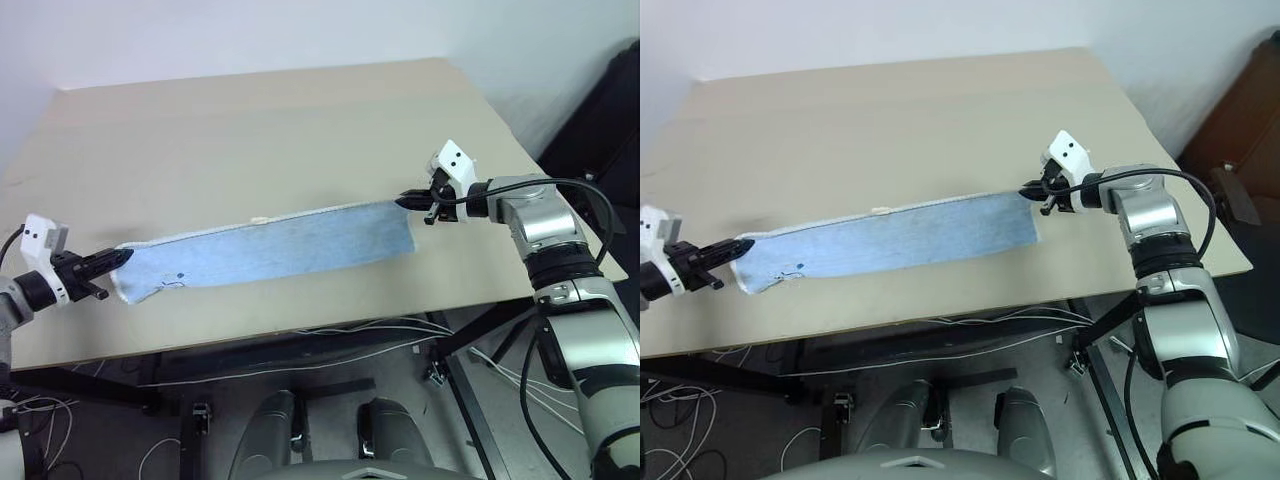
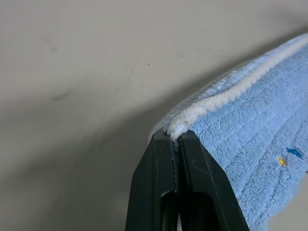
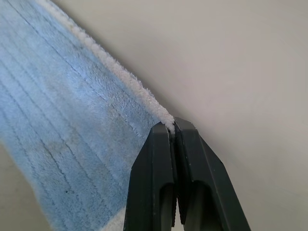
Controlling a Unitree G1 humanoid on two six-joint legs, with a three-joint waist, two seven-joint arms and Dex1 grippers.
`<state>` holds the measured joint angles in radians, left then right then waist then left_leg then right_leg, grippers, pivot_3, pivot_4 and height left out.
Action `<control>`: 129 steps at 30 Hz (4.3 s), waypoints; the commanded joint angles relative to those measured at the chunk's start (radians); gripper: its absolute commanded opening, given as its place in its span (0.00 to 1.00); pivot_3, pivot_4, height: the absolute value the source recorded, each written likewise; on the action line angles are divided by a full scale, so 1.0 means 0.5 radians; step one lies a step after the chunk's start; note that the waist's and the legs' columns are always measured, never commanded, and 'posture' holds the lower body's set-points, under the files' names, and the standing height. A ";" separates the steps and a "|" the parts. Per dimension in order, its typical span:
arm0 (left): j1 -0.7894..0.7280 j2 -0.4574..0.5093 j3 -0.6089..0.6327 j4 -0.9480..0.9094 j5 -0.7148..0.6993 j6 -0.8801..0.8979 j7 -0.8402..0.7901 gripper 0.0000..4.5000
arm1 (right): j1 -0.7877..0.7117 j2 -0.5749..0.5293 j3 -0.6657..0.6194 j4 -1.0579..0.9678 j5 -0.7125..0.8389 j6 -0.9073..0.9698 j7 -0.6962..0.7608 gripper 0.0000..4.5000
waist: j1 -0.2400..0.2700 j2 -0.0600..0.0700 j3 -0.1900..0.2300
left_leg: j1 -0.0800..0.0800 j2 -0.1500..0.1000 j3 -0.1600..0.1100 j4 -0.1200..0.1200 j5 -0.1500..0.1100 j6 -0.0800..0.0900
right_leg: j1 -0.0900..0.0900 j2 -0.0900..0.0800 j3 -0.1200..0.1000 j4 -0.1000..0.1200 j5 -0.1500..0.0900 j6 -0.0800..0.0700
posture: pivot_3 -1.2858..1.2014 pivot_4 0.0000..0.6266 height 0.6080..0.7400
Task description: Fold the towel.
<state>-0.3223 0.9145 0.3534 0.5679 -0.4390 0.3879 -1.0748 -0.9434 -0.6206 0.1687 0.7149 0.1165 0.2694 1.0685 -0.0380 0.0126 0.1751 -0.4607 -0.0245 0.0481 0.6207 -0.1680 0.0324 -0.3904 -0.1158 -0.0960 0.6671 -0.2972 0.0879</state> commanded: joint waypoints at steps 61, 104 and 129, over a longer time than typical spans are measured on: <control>0.236 -0.221 -0.509 -1.660 -0.312 0.291 0.006 1.00 | 0.520 0.161 -1.337 -0.700 1.200 2.690 -0.912 1.00 | 0.028 -0.005 0.003 | -0.003 0.004 0.010 -0.016 -0.001 0.004 | -0.006 -0.004 0.008 -0.013 0.000 -0.013 | 0.52 0.24 0.96; 0.288 -0.234 -0.462 -1.537 -0.242 0.213 0.033 1.00 | 0.452 -0.230 -1.092 -0.347 1.092 2.279 -0.710 0.01 | 0.055 -0.004 0.006 | -0.013 0.006 0.013 -0.019 -0.006 0.013 | -0.006 0.001 0.008 -0.037 0.005 -0.010 | 0.52 0.24 0.96; 0.250 -0.217 -0.459 -1.490 -0.216 0.218 0.016 1.00 | 0.506 -0.264 -0.528 -1.482 1.178 1.717 -0.178 0.01 | 0.052 -0.005 0.007 | -0.019 0.006 0.012 -0.018 -0.007 0.014 | -0.015 0.000 0.007 -0.039 0.007 -0.007 | 0.52 0.24 0.96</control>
<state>-0.1951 0.7905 0.0965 -0.1603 -0.5518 0.5108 -1.0652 -0.6645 -0.7616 -0.1121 0.0214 0.6881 1.1407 0.9662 -0.0121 0.0101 0.1788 -0.4701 -0.0215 0.0542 0.6119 -0.1716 0.0394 -0.3979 -0.1160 -0.0924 0.6474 -0.2939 0.0841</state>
